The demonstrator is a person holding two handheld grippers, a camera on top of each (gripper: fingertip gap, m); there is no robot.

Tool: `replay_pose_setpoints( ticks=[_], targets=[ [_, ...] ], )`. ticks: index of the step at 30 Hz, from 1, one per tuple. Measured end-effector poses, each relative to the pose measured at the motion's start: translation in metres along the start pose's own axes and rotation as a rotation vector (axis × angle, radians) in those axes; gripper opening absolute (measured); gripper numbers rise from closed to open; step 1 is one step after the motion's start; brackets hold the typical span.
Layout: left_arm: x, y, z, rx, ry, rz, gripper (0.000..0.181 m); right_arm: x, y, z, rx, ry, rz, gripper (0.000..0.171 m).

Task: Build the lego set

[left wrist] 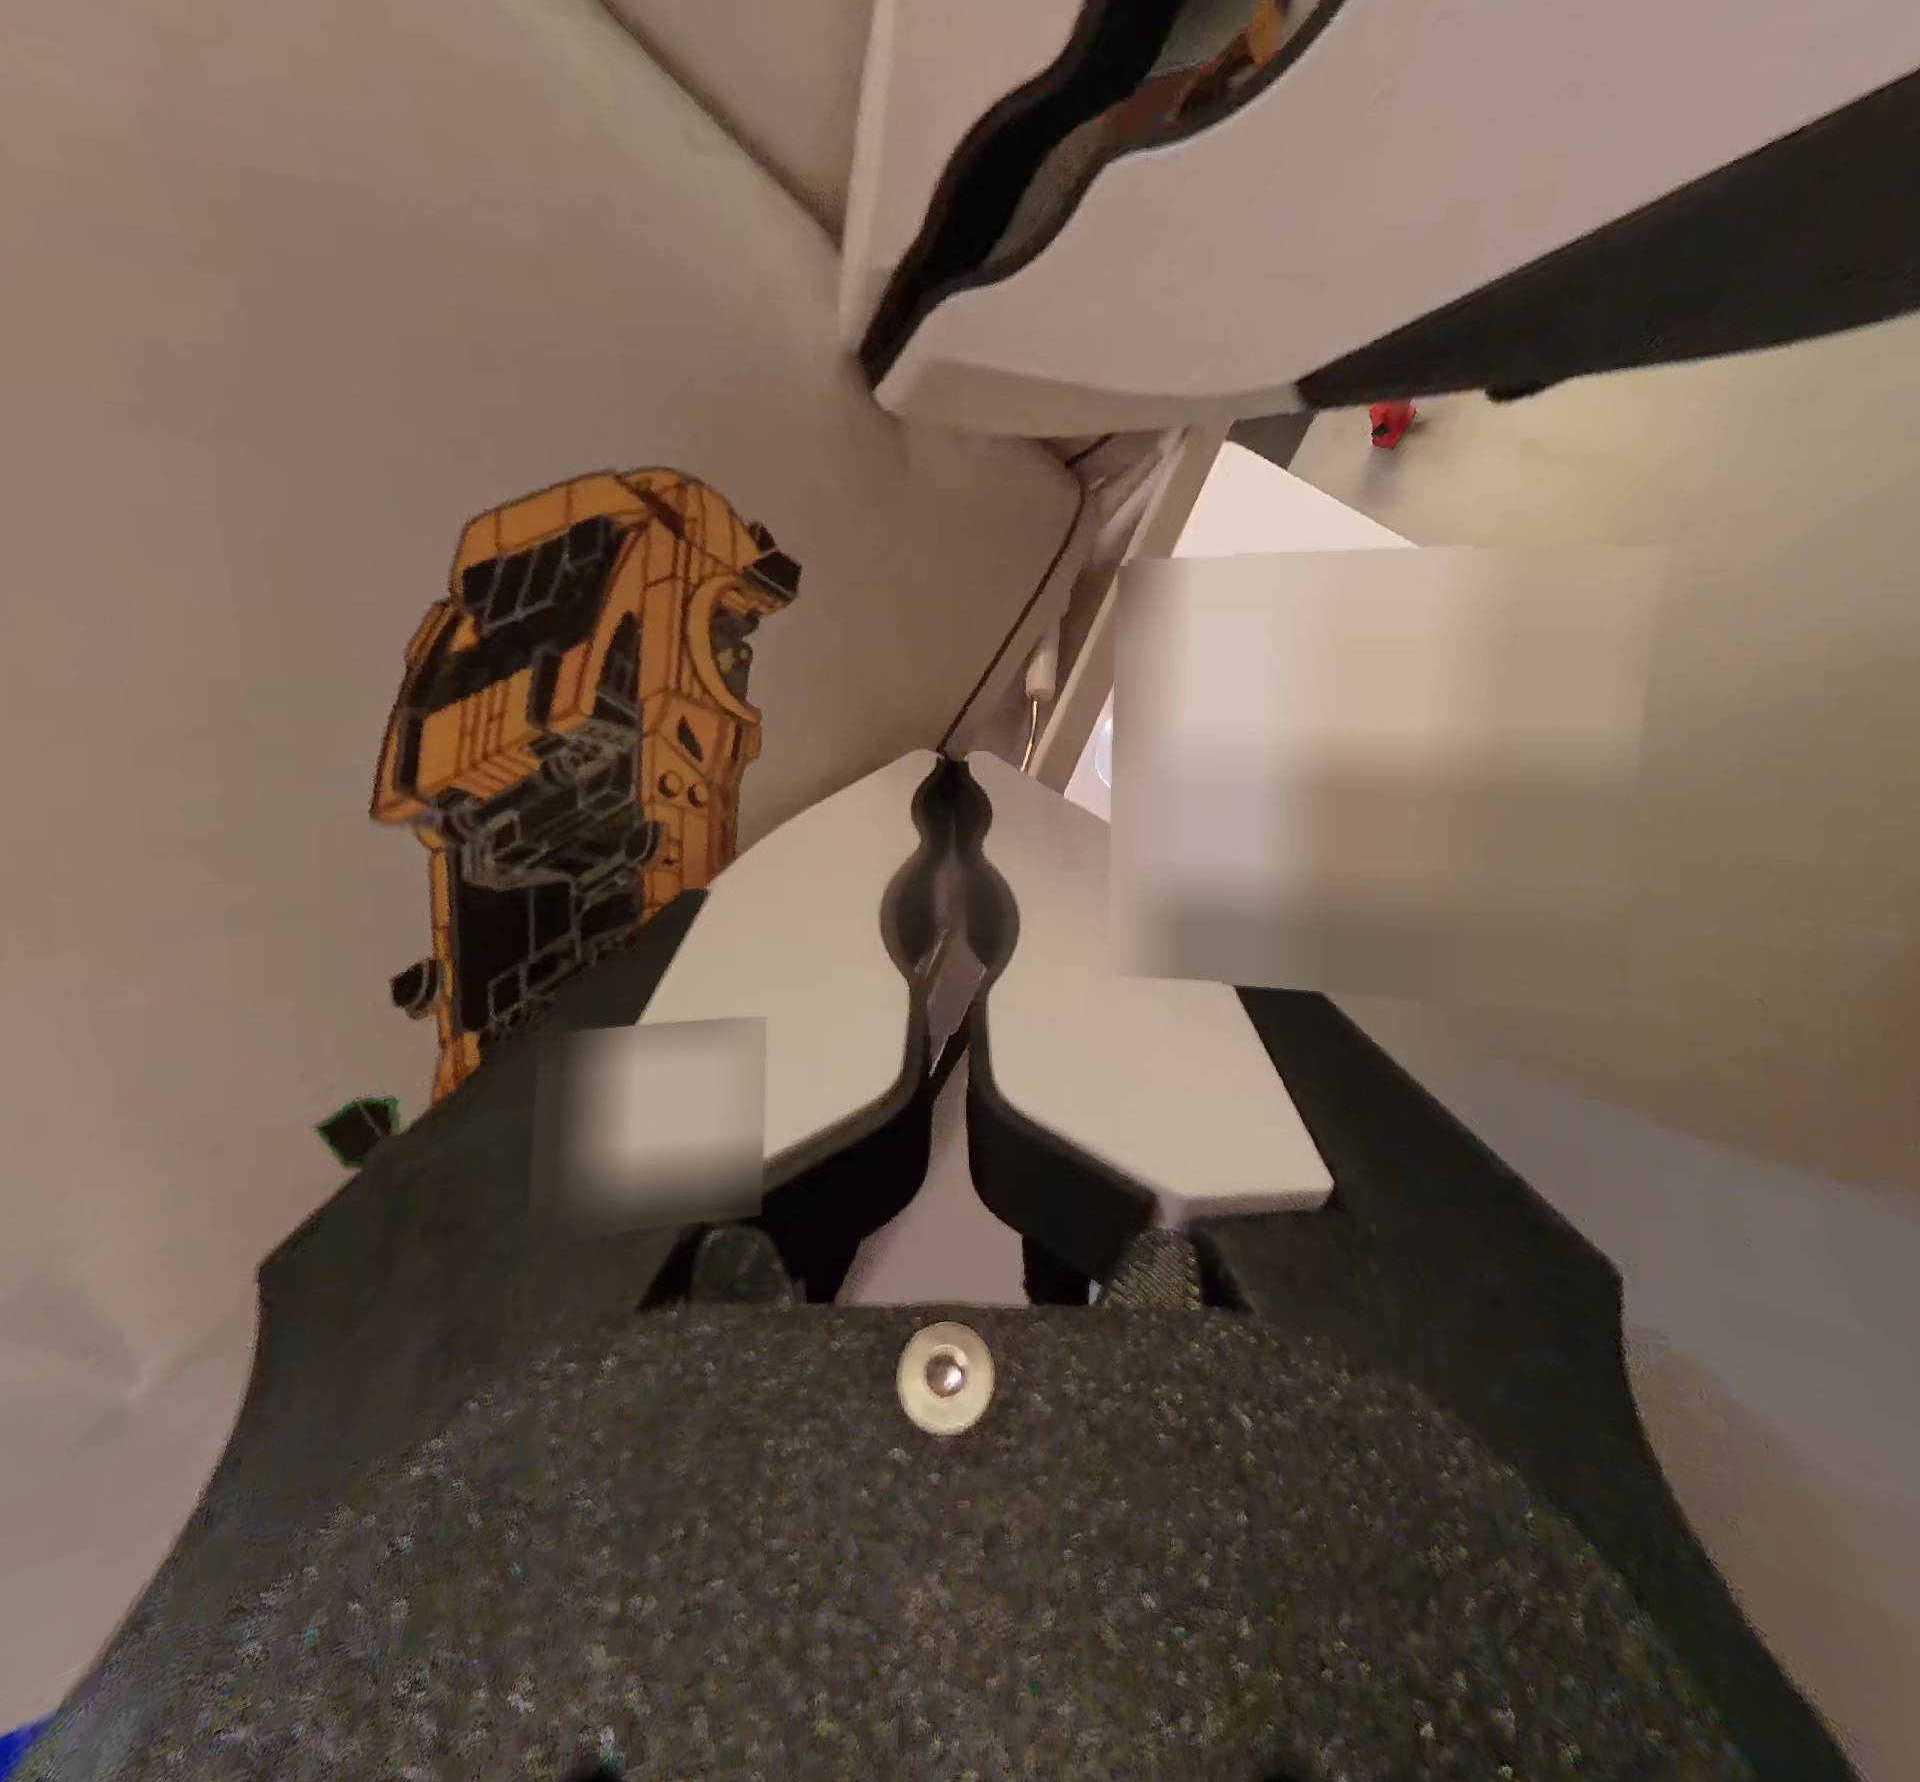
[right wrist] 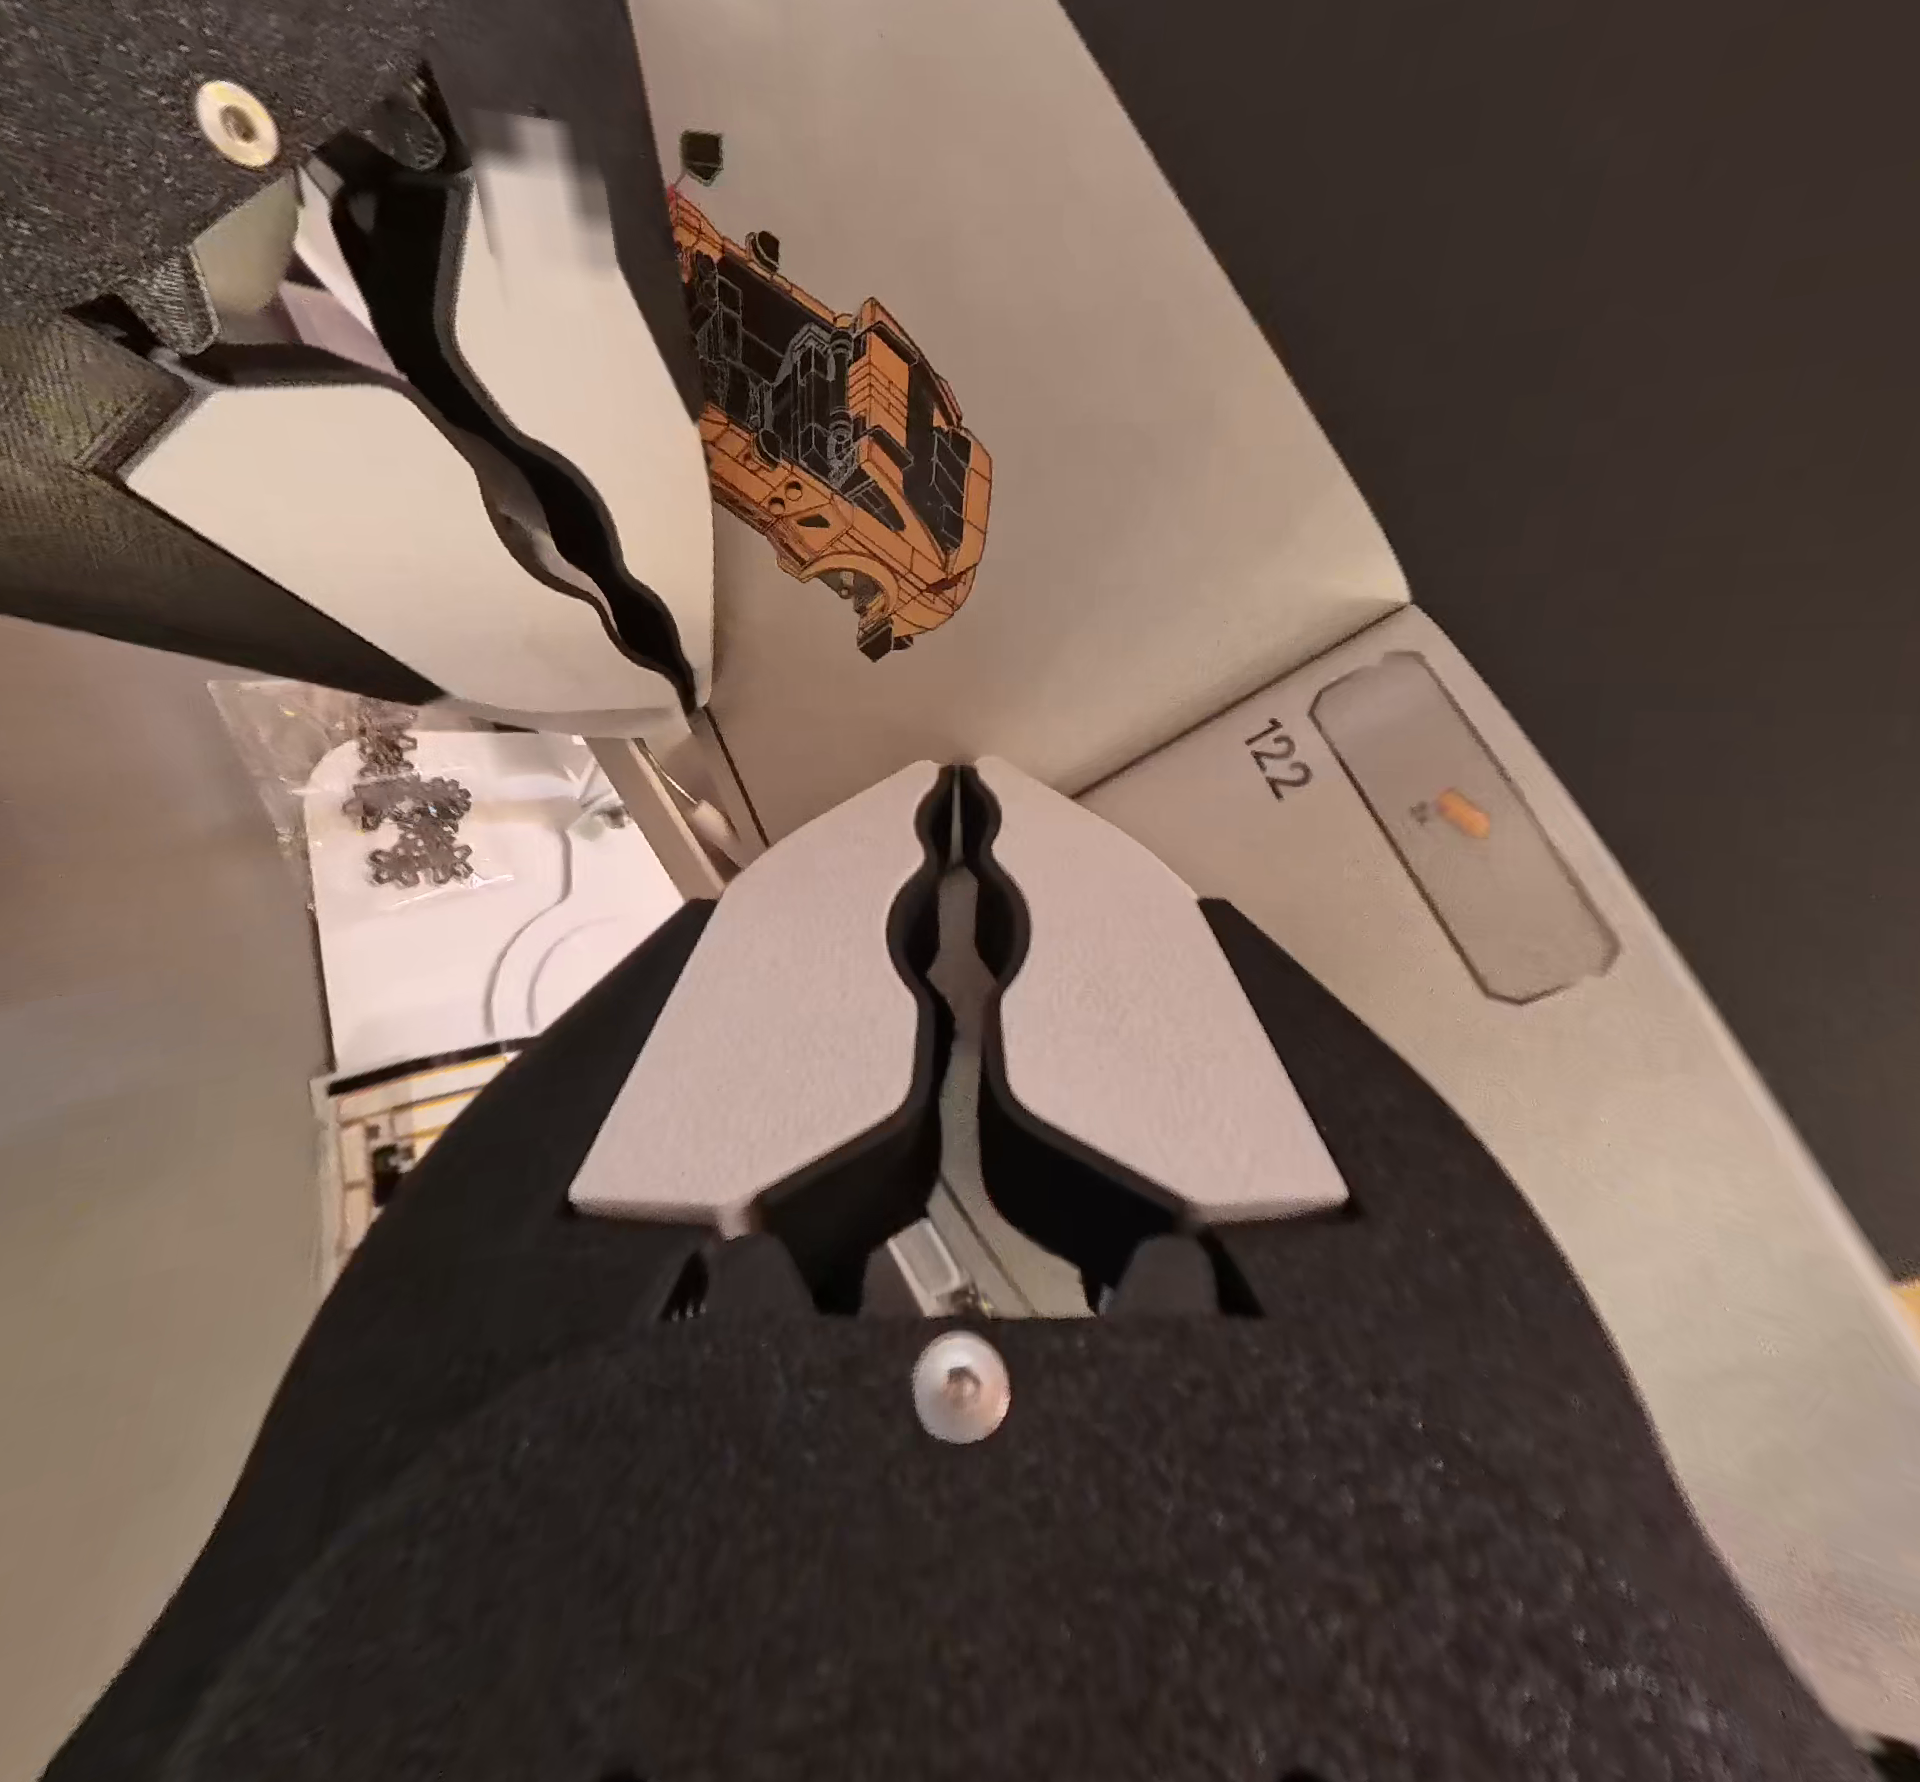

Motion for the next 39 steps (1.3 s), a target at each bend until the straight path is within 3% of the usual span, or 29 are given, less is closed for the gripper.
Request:
replay_pose_setpoints(
  ticks=[3,8,13,19,24,34,39],
  targets=[
    [0.002,-0.004,0.005,0.007,0.093,0.048,0.000,-0.001,0.001,-0.003,0.093,-0.031,-0.019,0.002],
    [0.002,-0.006,0.008,-0.078,0.277,0.090,0.019,-0.003,0.004,-0.005,0.179,-0.070,-0.039,0.005],
    [0.003,-0.006,0.010,-0.035,0.338,0.087,0.022,-0.003,0.005,-0.004,0.168,-0.069,-0.046,0.006],
    [0.015,-0.012,0.008,0.068,0.411,0.177,0.008,-0.004,0.005,-0.006,0.191,-0.085,-0.039,0.005],
    [0.015,-0.009,0.014,-0.039,0.478,0.155,0.005,-0.005,0.011,-0.007,0.200,-0.096,-0.022,0.001],
    [0.006,-0.002,0.026,-0.235,0.497,-0.030,0.001,-0.005,0.020,-0.007,0.201,-0.074,-0.007,0.000],
    [-0.001,-0.008,0.024,-0.171,0.453,0.001,0.001,-0.005,0.020,-0.007,0.212,-0.071,-0.010,0.000]
  ],
)
Point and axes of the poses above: each gripper's, where its closed fingertips meet, x out along the fingers, y out of its underside, z = x × y across the jaws, the point moved 8 cm from there along -x, back along the fingers, and after that the axes turned 11 degrees about -z, right-handed, at the moved point
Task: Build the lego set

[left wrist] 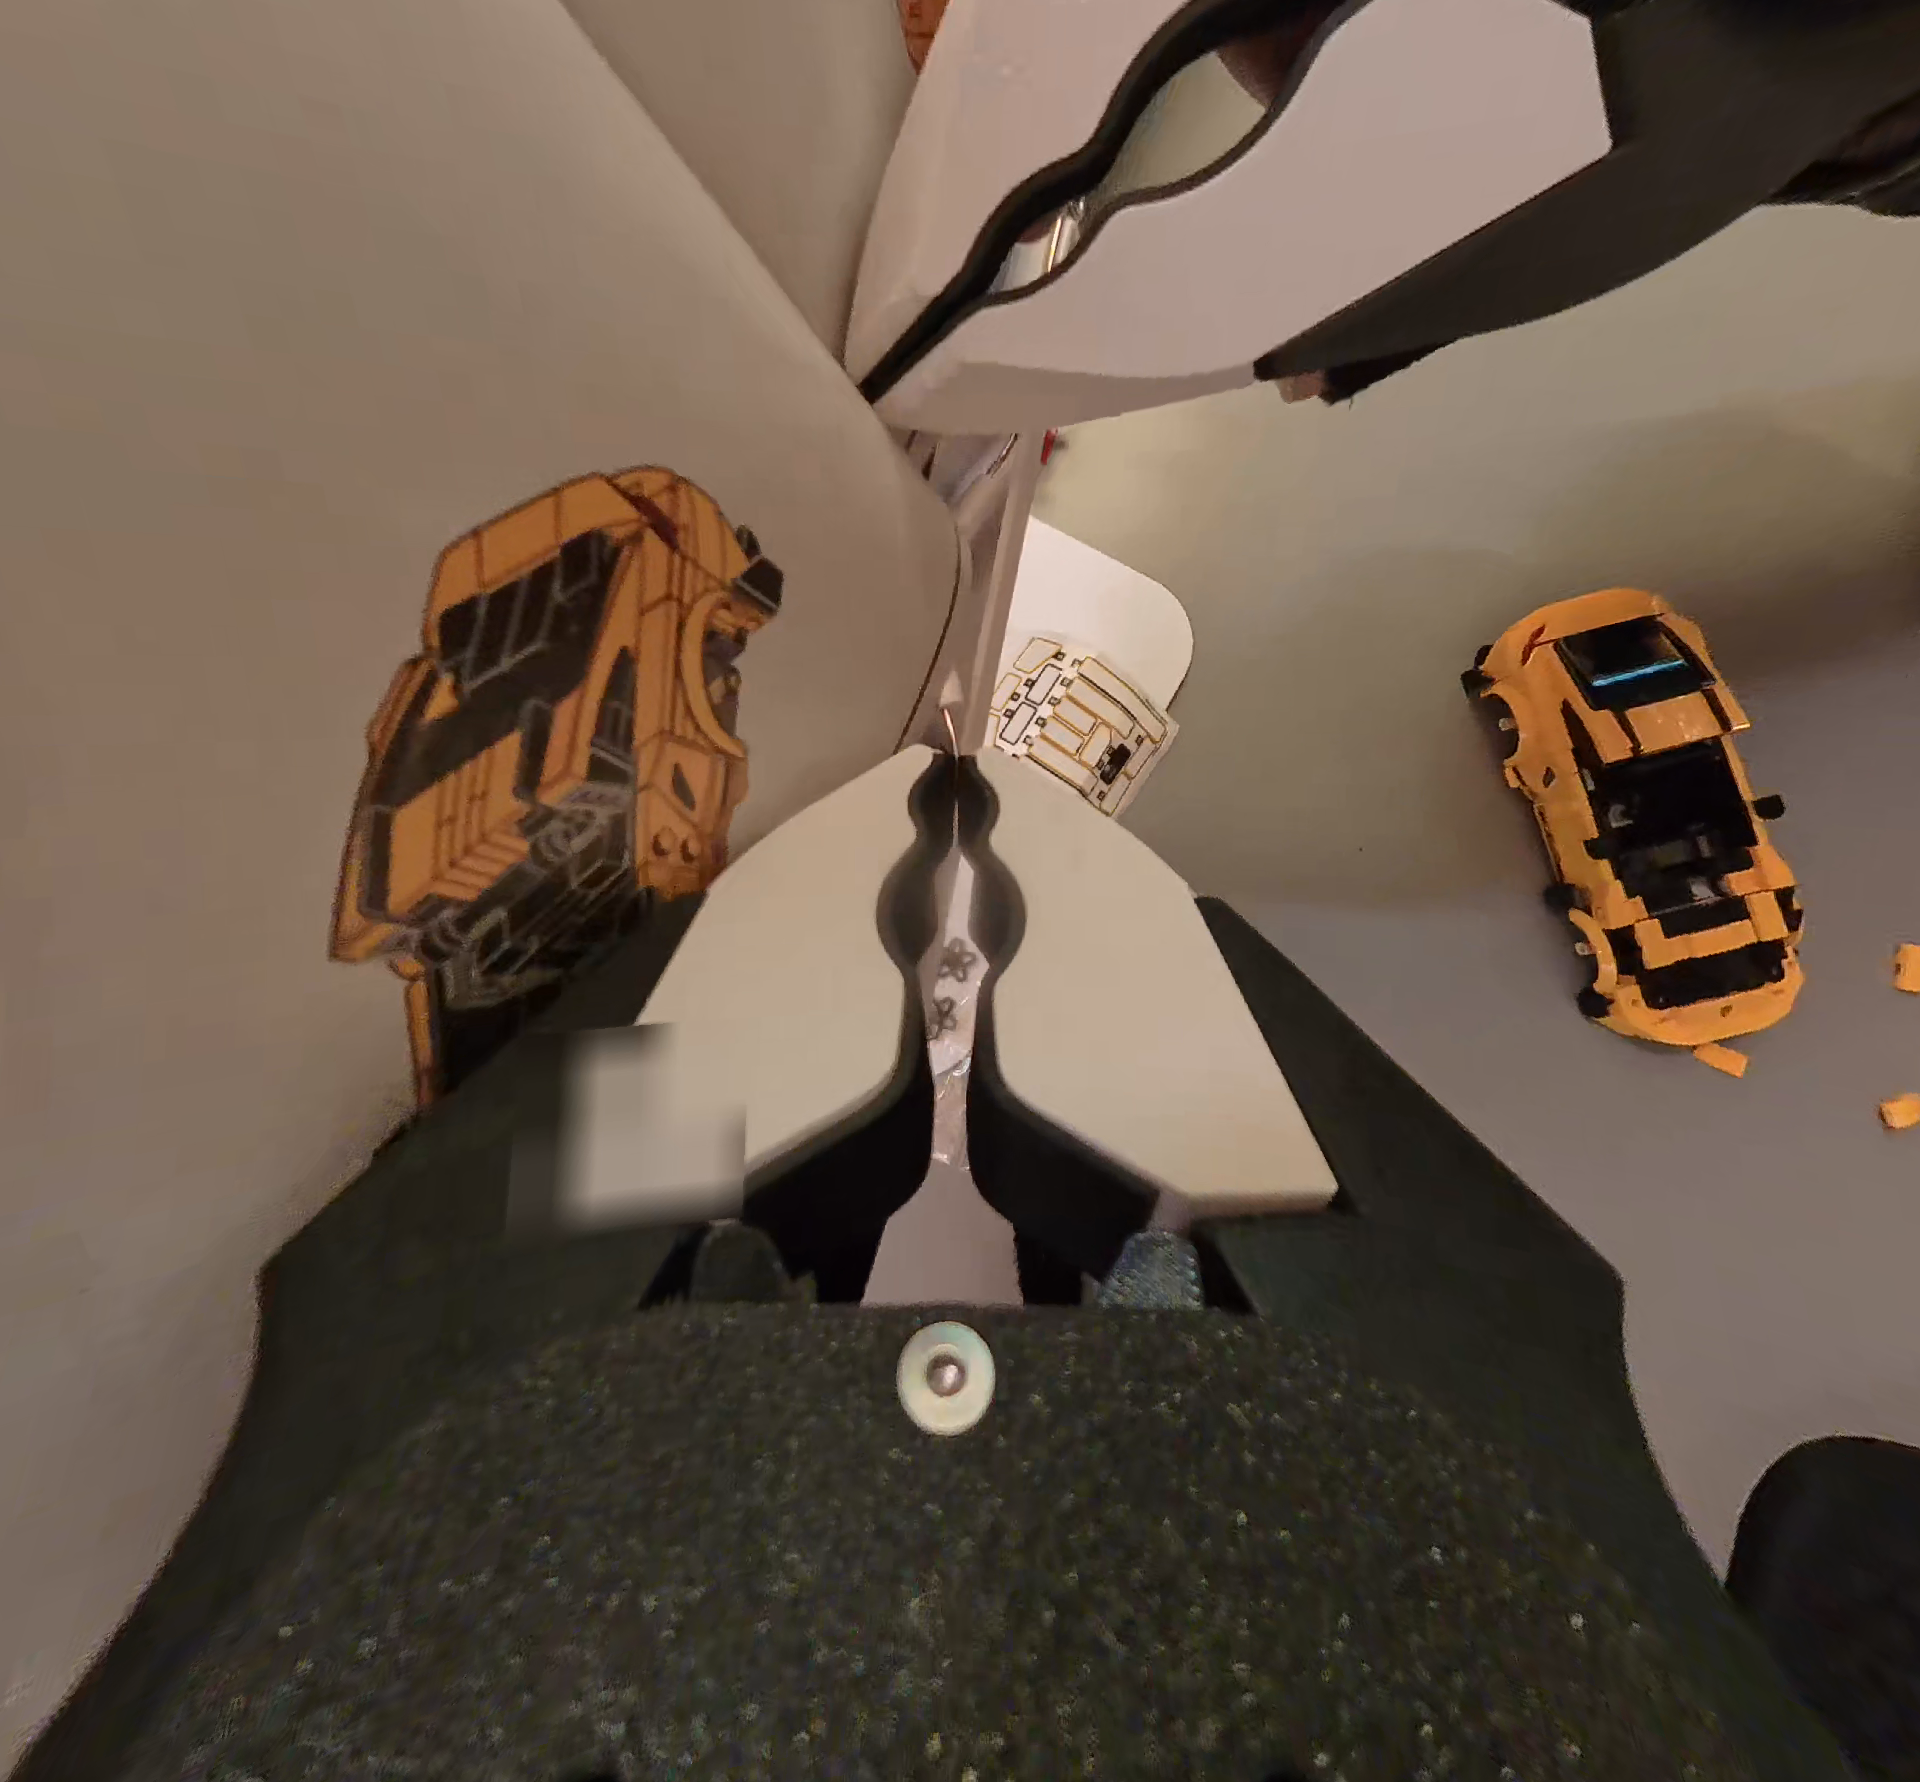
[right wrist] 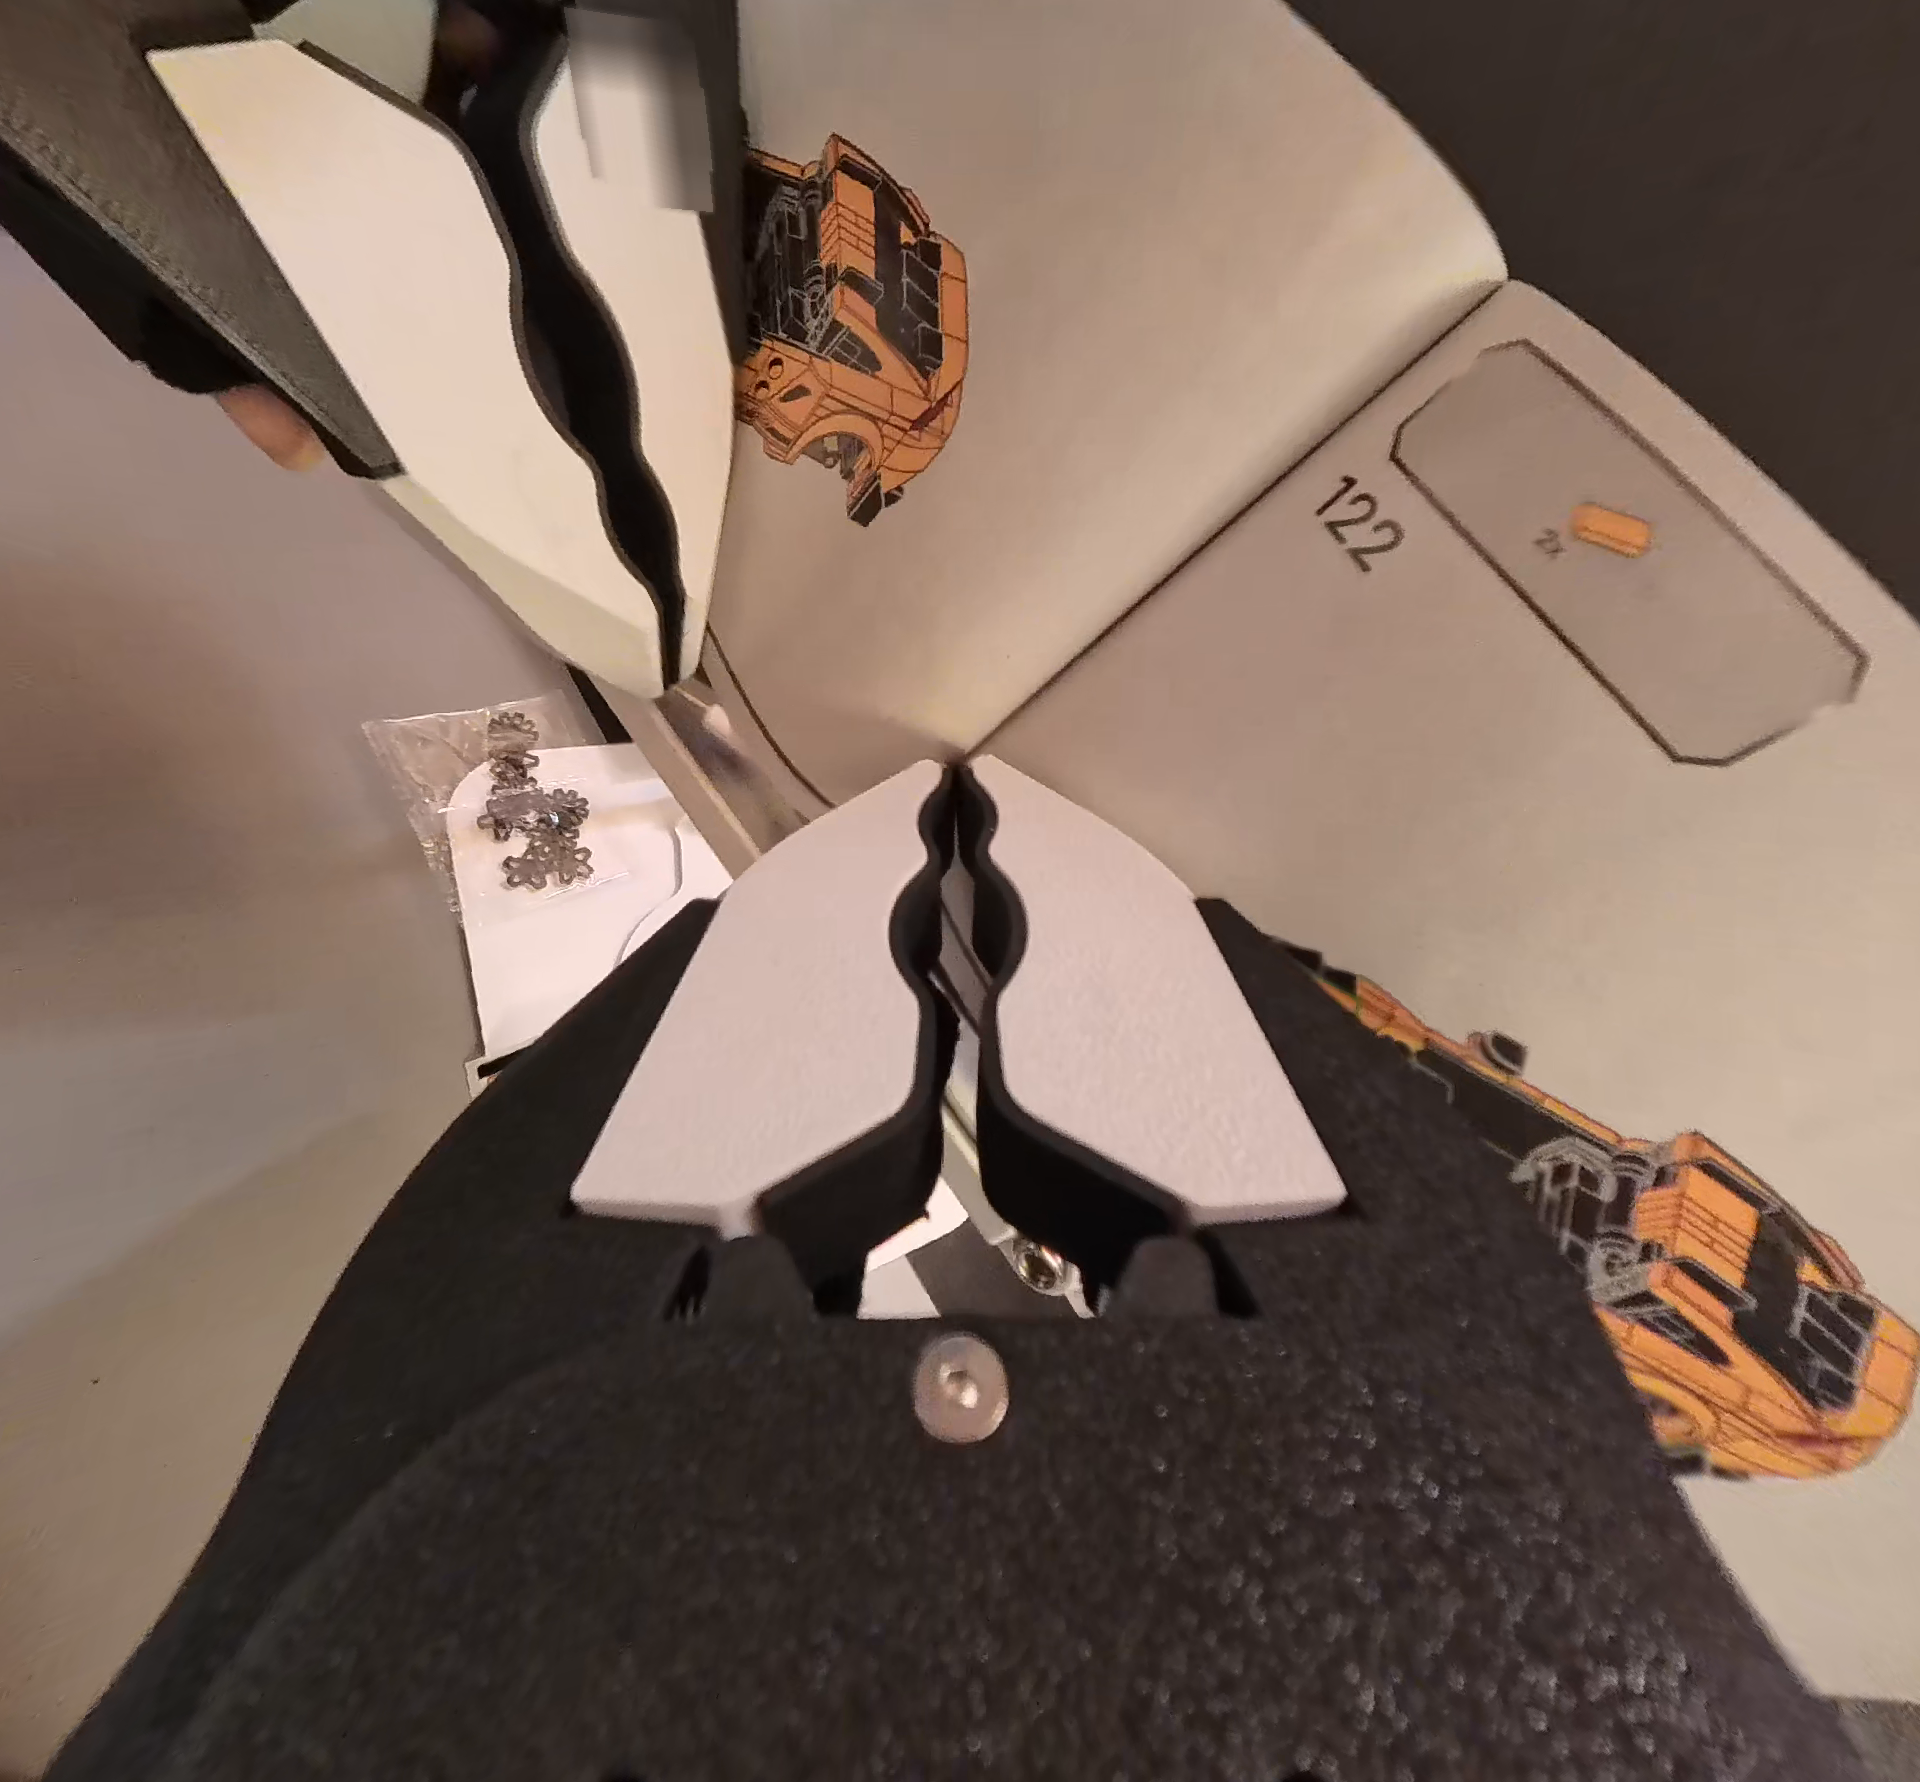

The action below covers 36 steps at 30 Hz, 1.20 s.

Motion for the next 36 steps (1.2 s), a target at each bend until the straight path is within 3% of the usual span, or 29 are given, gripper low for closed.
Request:
replay_pose_setpoints(
  ticks=[4,10,16,22,27,36],
  targets=[
    [-0.001,0.005,-0.001,-0.027,0.004,-0.068,0.001,0.001,0.000,0.000,0.017,0.015,0.025,0.000],
    [0.005,0.007,-0.006,0.023,0.002,-0.023,0.001,0.006,-0.008,0.007,-0.043,0.017,0.087,0.000],
    [-0.003,0.007,-0.012,0.093,-0.006,-0.064,0.002,0.010,-0.002,0.011,0.104,-0.025,0.140,0.000],
    [-0.010,0.011,-0.007,0.031,-0.121,-0.231,0.001,0.010,0.011,0.019,0.082,-0.031,0.131,0.000],
    [-0.007,0.006,-0.012,0.063,-0.257,-0.185,0.001,0.009,0.011,0.022,0.086,-0.043,0.141,0.000],
    [-0.013,0.007,-0.036,0.116,-0.329,-0.229,0.012,-0.026,0.010,0.021,0.166,-0.047,0.040,0.004]
  ],
)
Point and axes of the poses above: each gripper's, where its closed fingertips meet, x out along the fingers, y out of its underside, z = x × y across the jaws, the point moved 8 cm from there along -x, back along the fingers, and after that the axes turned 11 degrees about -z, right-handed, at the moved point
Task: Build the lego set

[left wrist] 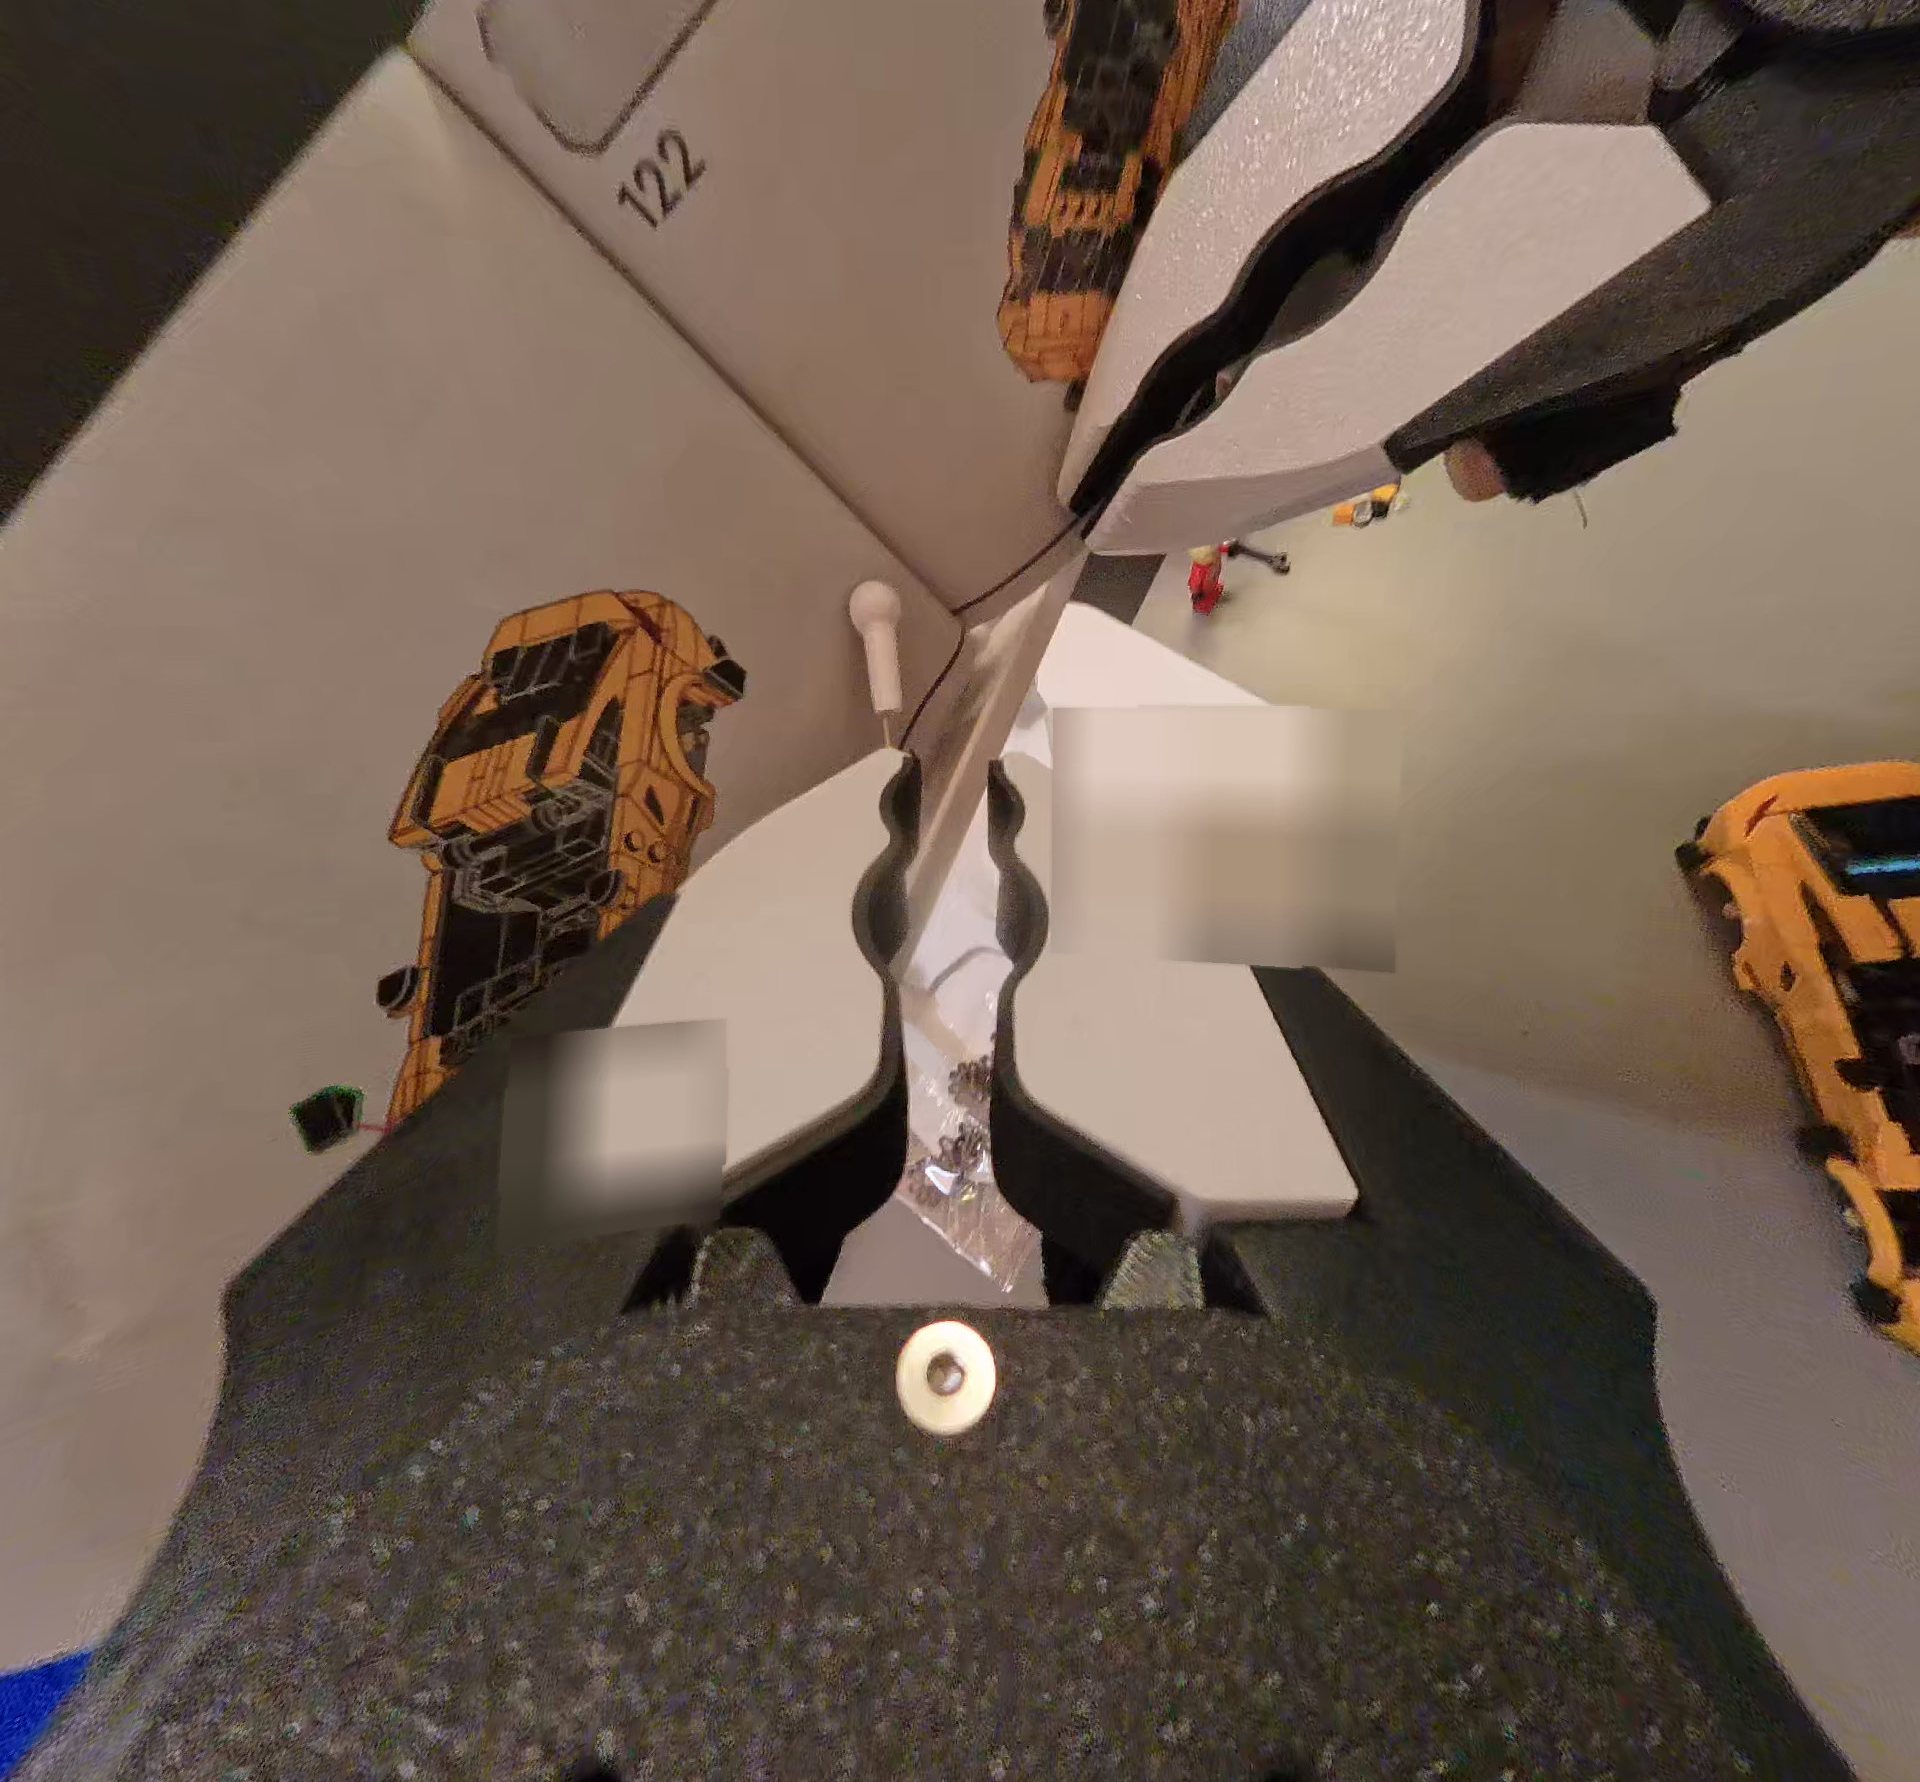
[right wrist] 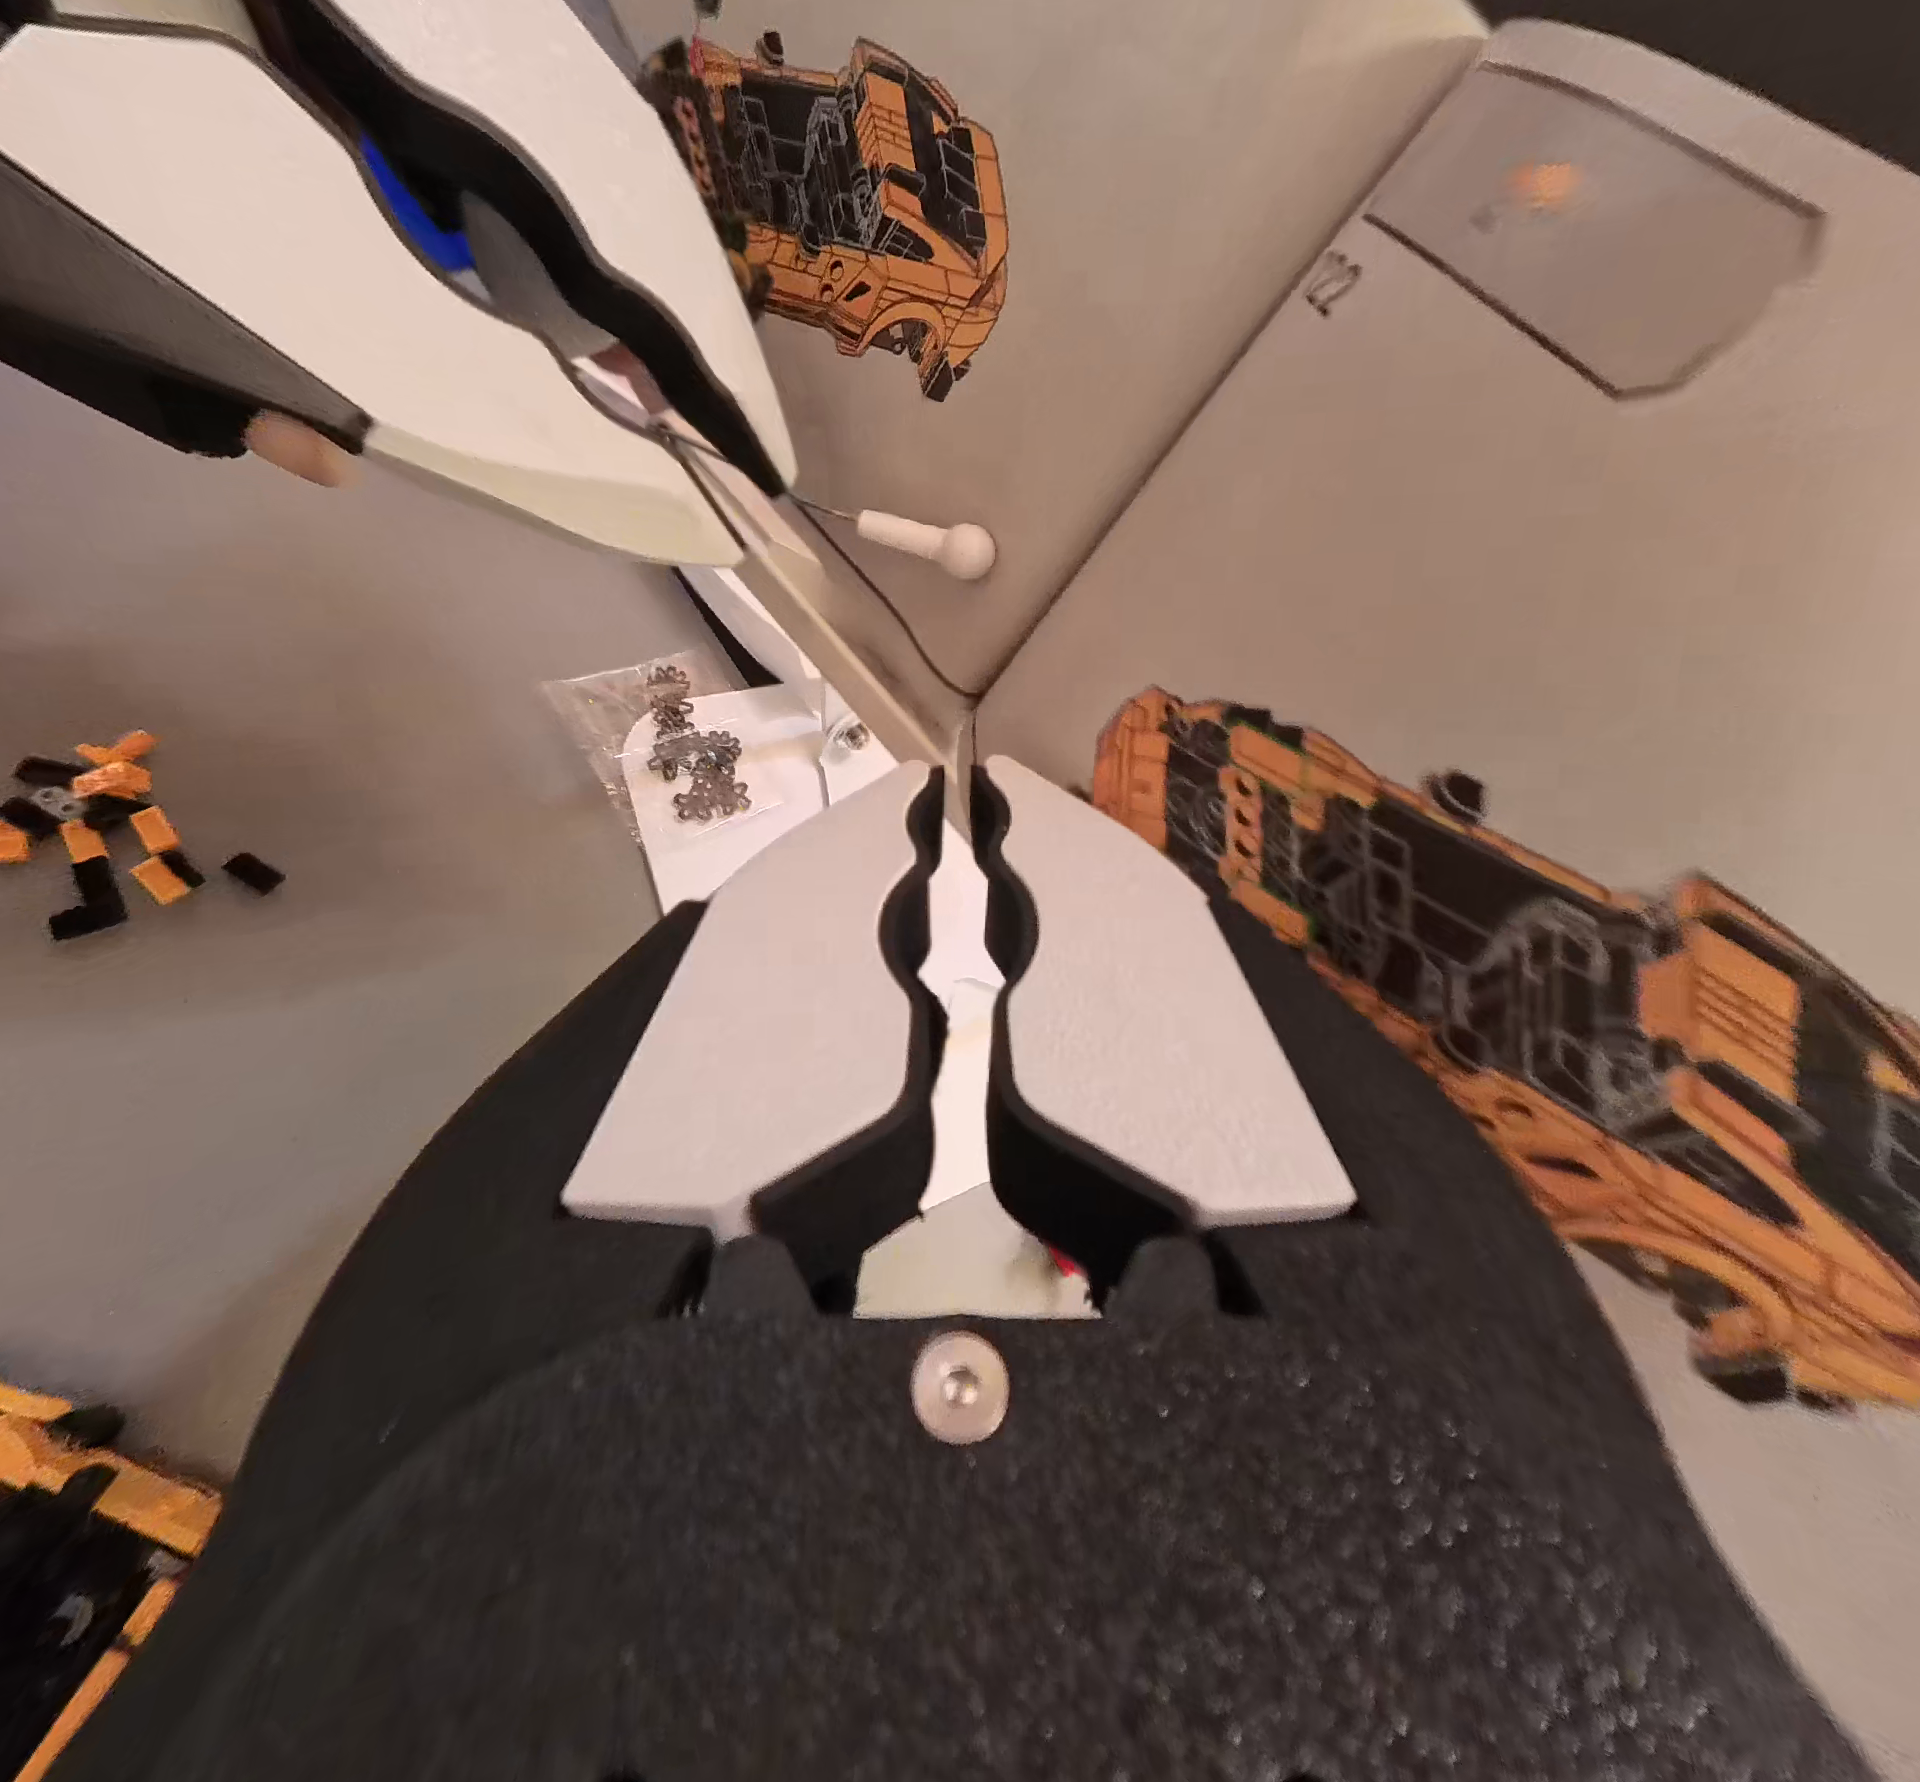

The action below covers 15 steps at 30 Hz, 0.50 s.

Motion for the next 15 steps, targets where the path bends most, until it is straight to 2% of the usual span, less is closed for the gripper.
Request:
replay_pose_setpoints(
  ticks=[5,15],
  targets=[
    [-0.015,-0.006,-0.019,0.001,-0.031,-0.057,0.012,-0.021,0.000,-0.013,0.022,0.084,-0.066,0.004],
    [-0.031,0.019,-0.034,-0.063,-0.142,-0.084,0.011,-0.045,0.014,-0.027,0.038,0.208,-0.141,0.006]
  ],
)
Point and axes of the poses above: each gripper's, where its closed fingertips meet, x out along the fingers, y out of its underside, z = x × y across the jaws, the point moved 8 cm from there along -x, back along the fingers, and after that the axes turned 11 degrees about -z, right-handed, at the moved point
